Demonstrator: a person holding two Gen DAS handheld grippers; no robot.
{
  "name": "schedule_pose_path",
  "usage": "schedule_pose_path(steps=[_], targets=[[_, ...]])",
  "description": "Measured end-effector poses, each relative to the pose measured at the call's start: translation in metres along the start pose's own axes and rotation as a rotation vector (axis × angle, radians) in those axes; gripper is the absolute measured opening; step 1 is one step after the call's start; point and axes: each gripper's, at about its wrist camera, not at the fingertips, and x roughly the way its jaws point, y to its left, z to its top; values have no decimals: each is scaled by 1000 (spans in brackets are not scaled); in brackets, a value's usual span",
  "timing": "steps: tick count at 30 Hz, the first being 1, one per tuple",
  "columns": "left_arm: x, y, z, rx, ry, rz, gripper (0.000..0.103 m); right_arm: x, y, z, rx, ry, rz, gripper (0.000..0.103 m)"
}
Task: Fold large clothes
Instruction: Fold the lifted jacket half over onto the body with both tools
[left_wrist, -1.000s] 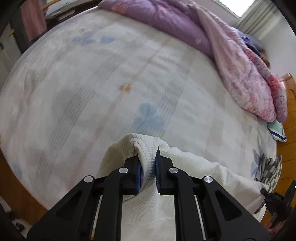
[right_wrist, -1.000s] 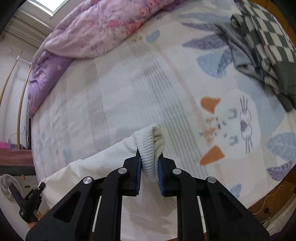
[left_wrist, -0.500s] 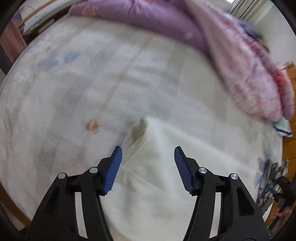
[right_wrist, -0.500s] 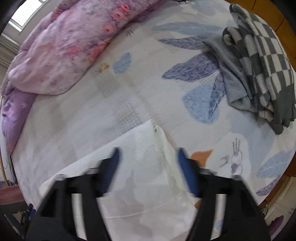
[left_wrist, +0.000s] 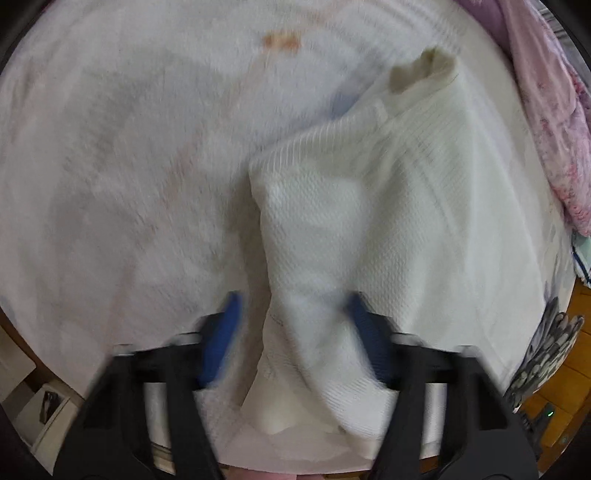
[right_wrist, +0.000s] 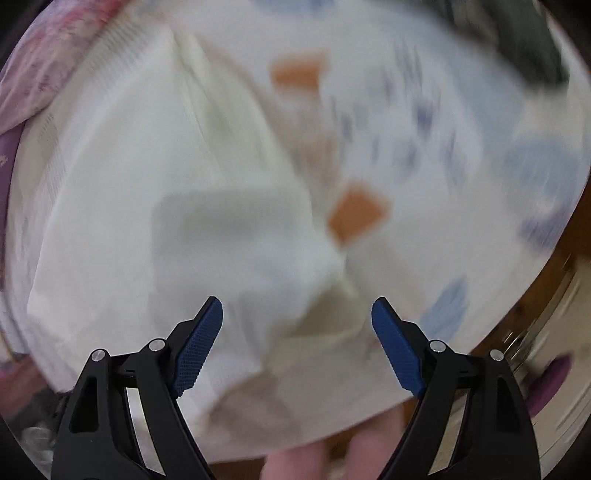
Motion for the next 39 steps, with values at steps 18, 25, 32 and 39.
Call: schedule_pose_path(steps=[18, 25, 32, 39], targets=[[-30, -6, -79, 120, -34, 81, 2, -7, -27, -9, 48, 18, 185, 4], [20, 3, -85, 95, 13, 252, 9, 33, -43, 2, 50, 108, 71, 8], [-38, 4, -88, 144, -102, 341, 74, -27, -33, -9, -38, -37, -5, 88], [-67, -70, -70, 290, -245, 209, 40, -109, 56, 12, -324, -346, 211, 65]])
